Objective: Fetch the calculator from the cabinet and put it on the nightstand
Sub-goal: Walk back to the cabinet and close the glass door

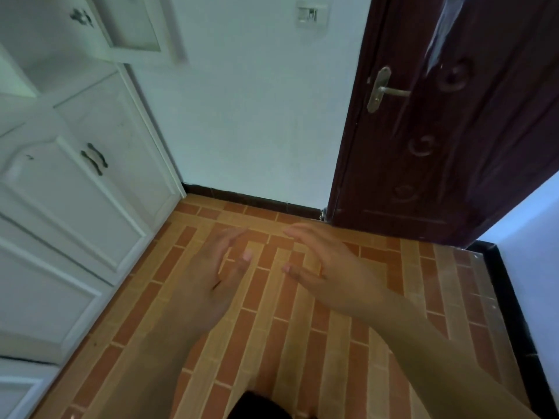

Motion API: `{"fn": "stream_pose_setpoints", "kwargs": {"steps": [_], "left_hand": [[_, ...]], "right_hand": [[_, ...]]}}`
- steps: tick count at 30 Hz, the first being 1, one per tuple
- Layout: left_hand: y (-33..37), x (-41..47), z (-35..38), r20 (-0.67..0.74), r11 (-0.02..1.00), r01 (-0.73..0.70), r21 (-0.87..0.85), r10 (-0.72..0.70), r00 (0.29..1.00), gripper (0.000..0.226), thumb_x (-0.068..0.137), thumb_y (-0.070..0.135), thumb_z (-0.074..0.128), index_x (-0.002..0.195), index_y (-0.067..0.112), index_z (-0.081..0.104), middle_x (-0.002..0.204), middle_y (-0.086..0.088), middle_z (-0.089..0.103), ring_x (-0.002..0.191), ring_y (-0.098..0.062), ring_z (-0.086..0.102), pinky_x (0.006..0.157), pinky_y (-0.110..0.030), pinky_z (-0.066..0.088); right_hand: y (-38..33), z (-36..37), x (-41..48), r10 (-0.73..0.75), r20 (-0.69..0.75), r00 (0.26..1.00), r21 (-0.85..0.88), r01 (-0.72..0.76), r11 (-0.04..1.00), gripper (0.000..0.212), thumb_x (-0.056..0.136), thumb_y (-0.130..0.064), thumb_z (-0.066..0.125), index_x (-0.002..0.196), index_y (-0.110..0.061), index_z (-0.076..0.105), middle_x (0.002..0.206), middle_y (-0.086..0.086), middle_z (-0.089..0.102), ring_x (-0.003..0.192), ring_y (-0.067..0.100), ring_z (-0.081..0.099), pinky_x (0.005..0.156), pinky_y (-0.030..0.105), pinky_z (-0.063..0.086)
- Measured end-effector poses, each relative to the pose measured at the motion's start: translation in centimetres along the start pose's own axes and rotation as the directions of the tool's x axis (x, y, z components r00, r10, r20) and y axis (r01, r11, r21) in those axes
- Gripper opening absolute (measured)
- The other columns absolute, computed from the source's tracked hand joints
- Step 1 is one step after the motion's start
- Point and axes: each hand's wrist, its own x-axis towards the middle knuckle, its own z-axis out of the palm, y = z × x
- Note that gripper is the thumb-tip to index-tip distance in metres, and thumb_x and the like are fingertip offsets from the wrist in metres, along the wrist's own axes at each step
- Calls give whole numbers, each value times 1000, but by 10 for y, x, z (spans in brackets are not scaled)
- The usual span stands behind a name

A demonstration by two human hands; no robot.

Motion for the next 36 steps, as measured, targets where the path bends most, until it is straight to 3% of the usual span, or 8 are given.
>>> {"fn": "stream_pose_setpoints", "kwargs": {"steps": [3, 8, 13, 21, 28, 32, 36], "left_hand": [[-26, 54, -15, -25, 1000, 5, -17, -6, 1000, 47, 82, 67, 32, 125, 50, 39, 120, 38, 40, 116, 15, 39, 97, -29, 39], [-64, 151, -46, -23, 999, -53, -3, 53, 998, 52, 83, 65, 33, 129, 42, 41, 130, 18, 49, 120, 1, 45, 100, -41, 42], [-85, 227, -76, 4, 997, -68, 31, 68, 998, 50, 85, 58, 34, 130, 37, 41, 134, 13, 48, 121, -3, 44, 103, -38, 39], [-126, 324, -98, 16, 999, -29, 32, 29, 999, 52, 82, 66, 32, 128, 42, 40, 132, 18, 47, 119, -2, 45, 101, -34, 41], [-142, 442, -112, -85, 996, 13, 87, -6, 996, 43, 87, 54, 37, 128, 43, 39, 123, 25, 39, 113, 5, 39, 90, -11, 27], [-147, 516, -115, -148, 992, 39, 117, -21, 989, 42, 86, 56, 36, 126, 45, 36, 123, 24, 37, 112, 2, 38, 93, -23, 29], [-160, 579, -127, -199, 985, 41, 171, -6, 980, 43, 85, 57, 35, 126, 47, 35, 125, 26, 35, 114, 4, 37, 94, -22, 28]], "right_hand": [[4, 3, 65, -21, 10, 1000, 6, 21, 1000, 56, 85, -56, 46, 136, -39, 31, 145, -18, 32, 129, -3, 29, 107, 30, 31], [7, 3, 165, -31, -62, 998, 34, 33, 999, 51, 87, -49, 50, 134, -35, 37, 139, -17, 37, 125, -1, 37, 103, 31, 37], [9, 5, 247, -12, -96, 995, 43, 16, 999, 51, 86, -49, 51, 133, -36, 37, 139, -18, 37, 124, -7, 33, 103, 19, 31], [20, -4, 358, -31, -78, 996, 49, 35, 998, 51, 87, -44, 54, 134, -32, 39, 139, -16, 39, 123, -5, 35, 101, 17, 31], [43, -43, 482, -98, -78, 992, 31, 101, 994, 49, 86, -50, 49, 133, -39, 36, 138, -22, 37, 118, -6, 36, 99, 18, 33], [63, -67, 562, -178, -73, 981, 9, 179, 984, 50, 86, -50, 49, 133, -36, 37, 139, -18, 38, 120, -5, 37, 100, 19, 34], [74, -81, 636, -245, -47, 968, 7, 245, 969, 51, 86, -49, 49, 134, -34, 37, 140, -16, 39, 123, -1, 38, 101, 21, 34]]}}
